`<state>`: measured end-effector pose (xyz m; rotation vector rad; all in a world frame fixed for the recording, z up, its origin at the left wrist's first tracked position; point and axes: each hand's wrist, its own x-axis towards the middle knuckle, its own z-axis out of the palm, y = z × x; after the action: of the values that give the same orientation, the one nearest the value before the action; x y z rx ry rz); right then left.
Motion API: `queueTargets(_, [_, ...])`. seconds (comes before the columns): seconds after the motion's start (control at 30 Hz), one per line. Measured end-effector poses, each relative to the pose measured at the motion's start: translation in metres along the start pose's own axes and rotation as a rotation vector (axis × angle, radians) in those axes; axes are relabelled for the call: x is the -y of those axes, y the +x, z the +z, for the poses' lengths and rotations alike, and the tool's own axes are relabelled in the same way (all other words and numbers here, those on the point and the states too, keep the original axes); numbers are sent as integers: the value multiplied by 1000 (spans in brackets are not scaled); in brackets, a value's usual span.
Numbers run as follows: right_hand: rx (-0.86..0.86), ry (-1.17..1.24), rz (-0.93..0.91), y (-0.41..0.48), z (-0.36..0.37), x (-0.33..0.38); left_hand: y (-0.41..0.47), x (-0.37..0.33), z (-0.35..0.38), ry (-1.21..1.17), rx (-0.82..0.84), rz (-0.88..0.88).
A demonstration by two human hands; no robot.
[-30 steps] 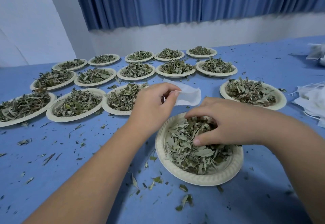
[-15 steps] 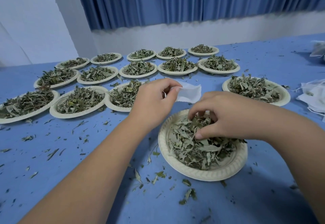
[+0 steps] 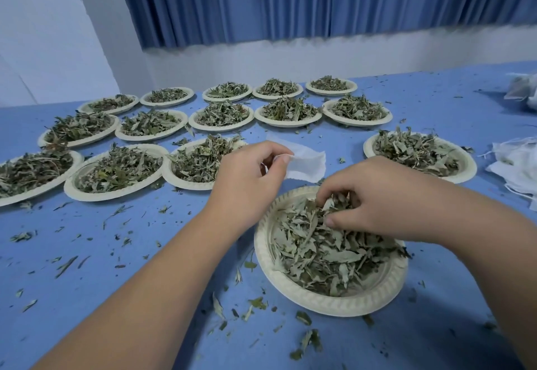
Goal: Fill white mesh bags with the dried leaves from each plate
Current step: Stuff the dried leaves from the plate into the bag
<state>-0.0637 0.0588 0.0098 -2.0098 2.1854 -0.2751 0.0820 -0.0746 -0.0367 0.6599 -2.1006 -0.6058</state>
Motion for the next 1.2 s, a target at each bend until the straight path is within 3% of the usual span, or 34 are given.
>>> queueTargets(0.53, [-246, 511, -91, -8, -22, -11, -1, -7, -5, 11, 22, -4])
queueTargets(0.8, [-466, 370, -34, -5, -13, -4, -1, -16, -4, 56, 32, 25])
queueTargets(1.07, [-554, 93, -54, 1, -2, 7, -3, -24, -1, -75, 49, -49])
queueTargets(1.2, [-515, -9, -62, 3, 3, 11, -4, -27, 1, -155, 56, -120])
